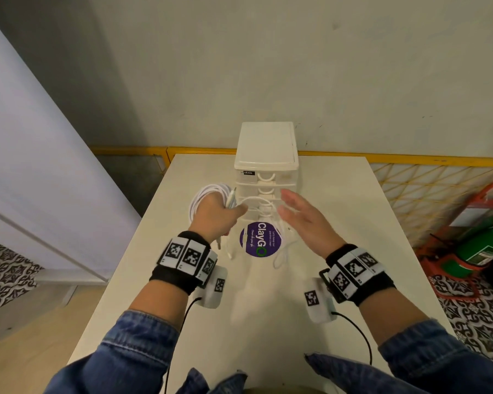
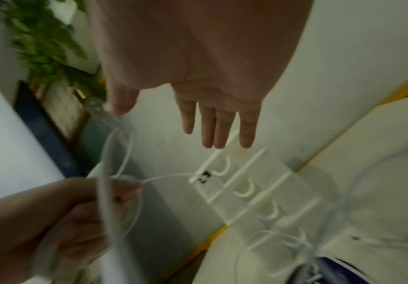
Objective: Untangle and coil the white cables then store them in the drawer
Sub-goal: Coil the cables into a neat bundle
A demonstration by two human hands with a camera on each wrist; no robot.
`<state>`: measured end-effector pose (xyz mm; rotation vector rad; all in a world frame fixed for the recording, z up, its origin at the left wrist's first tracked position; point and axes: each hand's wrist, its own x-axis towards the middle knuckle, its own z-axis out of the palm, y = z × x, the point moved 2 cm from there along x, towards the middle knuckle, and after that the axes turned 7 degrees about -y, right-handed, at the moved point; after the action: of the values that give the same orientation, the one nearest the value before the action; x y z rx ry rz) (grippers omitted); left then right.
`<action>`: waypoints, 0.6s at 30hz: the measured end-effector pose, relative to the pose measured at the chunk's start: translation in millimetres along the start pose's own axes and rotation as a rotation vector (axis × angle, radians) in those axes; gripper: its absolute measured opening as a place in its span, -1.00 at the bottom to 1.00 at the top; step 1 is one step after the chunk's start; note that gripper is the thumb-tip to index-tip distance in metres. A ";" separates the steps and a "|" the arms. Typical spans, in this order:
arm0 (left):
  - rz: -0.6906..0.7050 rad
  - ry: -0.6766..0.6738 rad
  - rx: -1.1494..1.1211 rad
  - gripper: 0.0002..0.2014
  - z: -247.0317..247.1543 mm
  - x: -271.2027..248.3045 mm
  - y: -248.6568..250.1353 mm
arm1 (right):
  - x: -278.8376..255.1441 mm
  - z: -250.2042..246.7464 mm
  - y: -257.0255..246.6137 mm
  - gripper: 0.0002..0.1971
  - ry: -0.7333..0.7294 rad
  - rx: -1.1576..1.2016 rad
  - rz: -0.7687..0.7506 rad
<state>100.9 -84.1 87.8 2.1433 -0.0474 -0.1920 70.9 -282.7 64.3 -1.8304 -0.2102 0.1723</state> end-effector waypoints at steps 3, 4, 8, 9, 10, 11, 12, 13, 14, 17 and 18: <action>0.061 -0.039 0.008 -0.62 5.3 -2.6 13.0 | 6.4 17.0 -9.3 -0.40 -0.140 -0.082 -0.001; 0.075 -0.052 -0.003 -0.64 4.9 -3.8 16.3 | 7.7 17.5 -7.4 -0.45 -0.136 -0.125 0.009; 0.128 -0.126 -0.199 -0.63 -4.6 -10.7 25.0 | 4.1 7.4 -0.3 -0.79 -0.149 -0.203 0.041; 0.141 -0.148 -0.251 -0.60 -8.8 -12.9 24.9 | 3.0 -0.3 0.1 -0.84 -0.109 -0.150 0.056; 0.153 -0.178 -0.283 -0.58 -11.8 -14.9 23.6 | 1.8 -10.5 -1.1 -0.88 -0.033 -0.067 0.069; 0.163 -0.218 -0.289 -0.59 -12.7 -16.5 21.5 | 0.5 -22.9 -3.8 -0.92 0.065 0.032 0.078; 0.173 -0.269 -0.262 -0.61 -11.8 -18.4 19.8 | -0.4 -35.7 -7.7 -0.95 0.151 0.127 0.075; 0.180 -0.332 -0.213 -0.62 -8.2 -20.1 17.6 | -0.3 -46.8 -12.0 -0.94 0.205 0.190 0.058; 0.181 -0.405 -0.163 -0.62 -2.4 -22.1 16.2 | 0.1 -55.2 -16.5 -0.90 0.217 0.210 0.034; 0.179 -0.655 -0.133 -0.60 24.4 -31.1 18.0 | 4.2 -62.7 -29.5 -0.89 0.175 0.210 -0.026; 0.190 -0.732 -0.180 -0.64 32.3 -36.1 21.8 | 5.1 -62.2 -31.8 -0.89 0.182 0.209 -0.034</action>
<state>61.1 -118.9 93.0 1.7759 -0.6281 -0.8237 88.2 -331.5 111.4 -1.6231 -0.0913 0.0025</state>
